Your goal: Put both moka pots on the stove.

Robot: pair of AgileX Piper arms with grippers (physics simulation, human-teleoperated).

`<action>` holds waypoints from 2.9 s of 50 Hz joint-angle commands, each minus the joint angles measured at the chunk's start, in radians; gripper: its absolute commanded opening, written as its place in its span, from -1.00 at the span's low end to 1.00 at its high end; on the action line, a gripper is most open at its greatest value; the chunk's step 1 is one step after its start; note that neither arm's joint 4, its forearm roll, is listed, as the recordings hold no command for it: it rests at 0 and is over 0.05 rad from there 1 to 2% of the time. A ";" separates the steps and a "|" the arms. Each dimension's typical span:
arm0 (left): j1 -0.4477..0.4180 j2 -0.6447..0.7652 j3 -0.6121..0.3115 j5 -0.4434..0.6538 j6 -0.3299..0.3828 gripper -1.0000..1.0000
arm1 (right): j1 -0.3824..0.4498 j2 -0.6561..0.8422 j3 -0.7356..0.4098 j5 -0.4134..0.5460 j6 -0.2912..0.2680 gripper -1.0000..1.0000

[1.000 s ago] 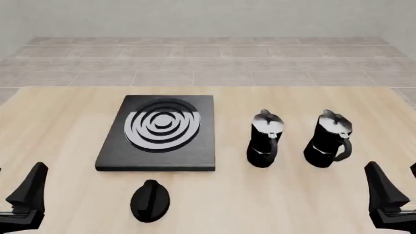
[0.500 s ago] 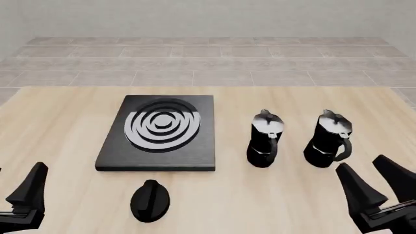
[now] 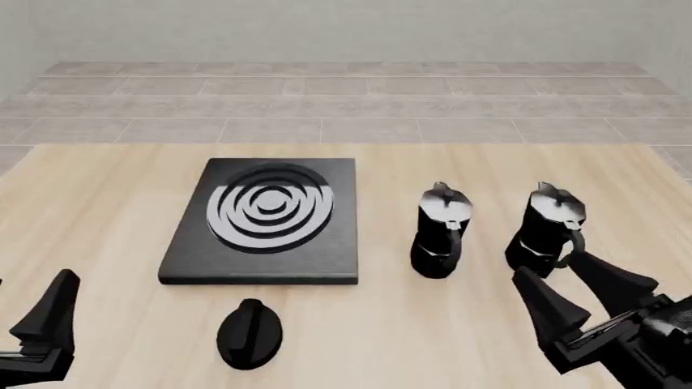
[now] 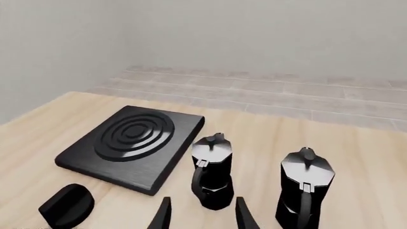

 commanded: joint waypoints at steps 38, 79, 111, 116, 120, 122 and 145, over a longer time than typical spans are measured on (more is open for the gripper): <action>0.000 0.000 0.000 0.000 0.000 1.00 | 0.025 0.860 0.005 -0.723 -0.019 1.00; 0.000 0.000 0.000 0.000 0.000 1.00 | 0.044 1.080 -0.114 -0.813 -0.069 1.00; 0.001 -0.007 -0.003 0.009 0.000 1.00 | 0.058 1.177 -0.189 -0.813 -0.080 1.00; 0.001 -0.007 -0.003 0.010 0.000 1.00 | 0.061 1.189 -0.196 -0.813 -0.082 1.00; 0.001 -0.006 -0.003 0.009 0.000 1.00 | 0.059 1.199 -0.205 -0.813 -0.084 1.00; 0.001 -0.007 -0.003 0.009 0.000 1.00 | 0.059 1.200 -0.206 -0.813 -0.085 1.00; 0.001 -0.006 -0.002 0.008 0.000 1.00 | 0.049 1.188 -0.212 -0.813 -0.088 -1.00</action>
